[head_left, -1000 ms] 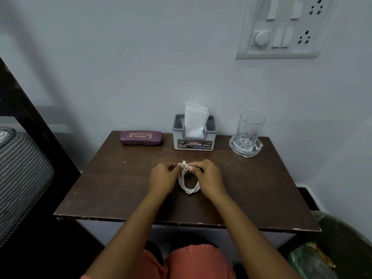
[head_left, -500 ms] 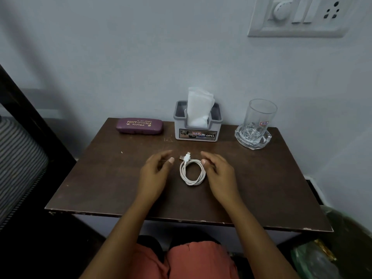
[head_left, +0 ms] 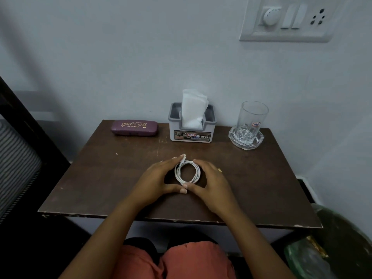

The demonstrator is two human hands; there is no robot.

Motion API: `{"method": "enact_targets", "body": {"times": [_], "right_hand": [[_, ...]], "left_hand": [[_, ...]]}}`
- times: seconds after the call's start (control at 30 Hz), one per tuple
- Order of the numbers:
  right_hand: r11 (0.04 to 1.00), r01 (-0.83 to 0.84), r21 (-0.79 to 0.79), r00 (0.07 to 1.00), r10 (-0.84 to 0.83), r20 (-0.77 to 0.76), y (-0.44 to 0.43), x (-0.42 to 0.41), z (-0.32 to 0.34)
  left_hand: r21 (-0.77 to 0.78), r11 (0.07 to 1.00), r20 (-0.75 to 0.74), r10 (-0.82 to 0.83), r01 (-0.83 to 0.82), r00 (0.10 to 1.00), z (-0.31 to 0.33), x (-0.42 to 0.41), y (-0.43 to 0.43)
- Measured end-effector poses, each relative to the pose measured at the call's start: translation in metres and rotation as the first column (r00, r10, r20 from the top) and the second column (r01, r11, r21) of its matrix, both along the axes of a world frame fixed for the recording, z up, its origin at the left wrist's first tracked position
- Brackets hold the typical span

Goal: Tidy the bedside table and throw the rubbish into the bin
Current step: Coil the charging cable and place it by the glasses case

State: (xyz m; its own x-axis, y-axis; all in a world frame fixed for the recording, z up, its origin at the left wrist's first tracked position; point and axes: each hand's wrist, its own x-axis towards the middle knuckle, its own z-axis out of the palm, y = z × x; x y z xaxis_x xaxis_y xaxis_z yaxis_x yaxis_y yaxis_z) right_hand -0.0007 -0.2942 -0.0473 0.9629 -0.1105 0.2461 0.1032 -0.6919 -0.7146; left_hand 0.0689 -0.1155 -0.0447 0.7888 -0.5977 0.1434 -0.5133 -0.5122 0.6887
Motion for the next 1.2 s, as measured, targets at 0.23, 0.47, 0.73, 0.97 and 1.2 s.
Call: {"method": "enact_targets", "body": {"times": [0.23,0.47,0.73,0.97,1.2], "right_hand": [[0.971,-0.009,0.237,0.997,0.028,-0.076,-0.003,0.009,0.002],[0.981,-0.022,0.192,0.996,0.039,-0.083,-0.002,0.008,0.000],[0.953,-0.001,0.303,0.997,0.025,-0.073,-0.019,-0.006,0.002],[0.967,0.059,0.247,0.970,-0.114,0.215,0.003,-0.012,0.017],[0.981,-0.130,-0.144,0.981,0.148,0.127,0.095,0.104,0.051]], "left_hand": [[-0.120,0.992,-0.028,0.045,-0.048,0.999,0.004,0.002,0.005],[-0.113,0.993,-0.036,0.033,-0.037,0.999,0.003,0.002,0.004],[-0.323,0.920,-0.060,0.214,-0.222,0.975,0.015,-0.018,-0.003],[-0.422,0.750,-0.004,0.561,-0.510,0.828,0.014,-0.010,0.013],[-0.031,0.868,0.264,0.485,-0.496,0.834,0.028,0.099,0.083]]}}
